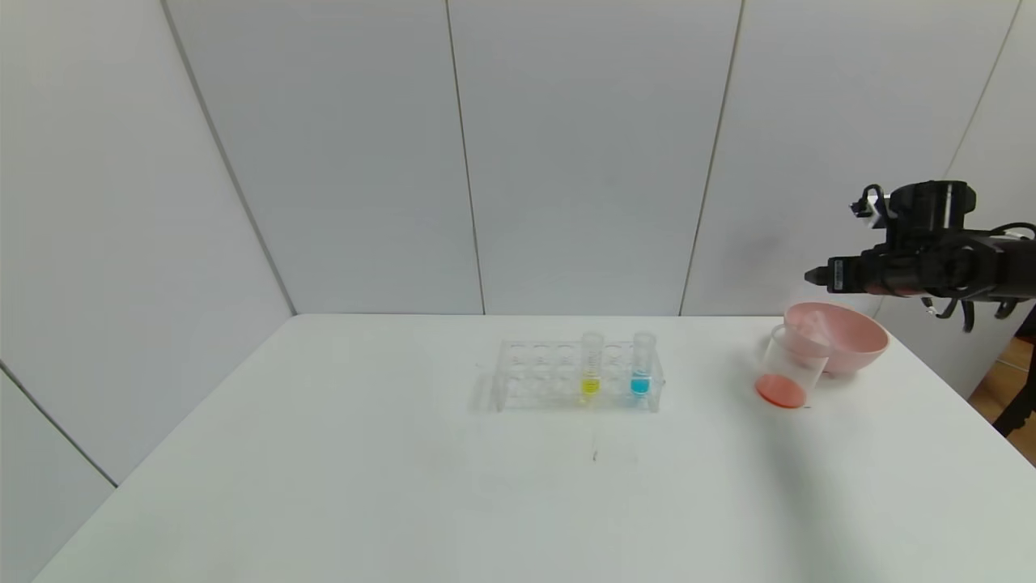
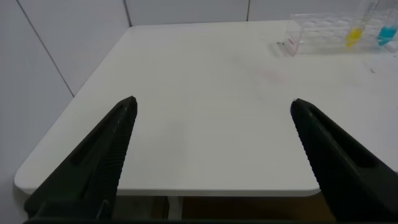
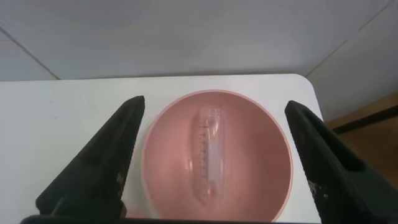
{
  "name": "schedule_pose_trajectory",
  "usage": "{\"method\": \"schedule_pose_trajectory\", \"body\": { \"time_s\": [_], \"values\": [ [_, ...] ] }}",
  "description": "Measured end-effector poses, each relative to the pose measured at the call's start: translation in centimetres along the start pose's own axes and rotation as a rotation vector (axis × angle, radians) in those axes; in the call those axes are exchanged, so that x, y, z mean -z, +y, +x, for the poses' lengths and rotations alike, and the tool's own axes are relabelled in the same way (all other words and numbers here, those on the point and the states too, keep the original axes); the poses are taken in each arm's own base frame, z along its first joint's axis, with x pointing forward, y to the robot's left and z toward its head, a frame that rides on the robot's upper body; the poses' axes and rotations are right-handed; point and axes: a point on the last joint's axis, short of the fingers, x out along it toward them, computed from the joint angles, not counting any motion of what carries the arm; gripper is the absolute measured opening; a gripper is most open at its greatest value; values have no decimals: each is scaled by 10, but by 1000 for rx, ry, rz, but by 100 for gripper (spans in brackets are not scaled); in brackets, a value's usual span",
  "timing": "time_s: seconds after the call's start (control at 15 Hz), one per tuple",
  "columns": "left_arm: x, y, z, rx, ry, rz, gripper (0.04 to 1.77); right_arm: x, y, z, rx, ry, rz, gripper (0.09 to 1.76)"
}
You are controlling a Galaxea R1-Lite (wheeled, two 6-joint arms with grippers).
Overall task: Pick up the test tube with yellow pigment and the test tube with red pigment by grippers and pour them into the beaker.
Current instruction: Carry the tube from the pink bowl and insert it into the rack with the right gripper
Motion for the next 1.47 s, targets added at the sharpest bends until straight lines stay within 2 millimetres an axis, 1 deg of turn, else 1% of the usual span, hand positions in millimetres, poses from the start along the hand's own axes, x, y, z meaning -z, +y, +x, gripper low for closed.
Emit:
{"method": "schedule_pose_trajectory", "body": {
  "time_s": [0.2, 0.4, 0.67, 0.8, 1.0, 1.13, 1.33, 1.47],
  "values": [
    [0, 0, 0, 0, 0, 0, 176, -20, 13, -27, -26, -48, -4, 165],
    [0, 0, 0, 0, 0, 0, 176, -34, 27, -59, -59, -84, -16, 167],
    [0, 0, 0, -1, 0, 0, 176, -45, 47, -109, -115, -131, 12, 168],
    [0, 0, 0, 0, 0, 0, 176, -46, 57, -135, -147, -148, 37, 169],
    [0, 0, 0, 0, 0, 0, 176, -42, 69, -168, -192, -167, 54, 170],
    [0, 0, 0, 0, 0, 0, 176, -35, 76, -186, -212, -192, 57, 170],
    [0, 0, 0, 0, 0, 0, 176, -17, 91, -213, -272, -213, 43, 170],
    [0, 0, 0, 0, 0, 0, 176, 0, 102, -233, -325, -207, 27, 170]
  ]
}}
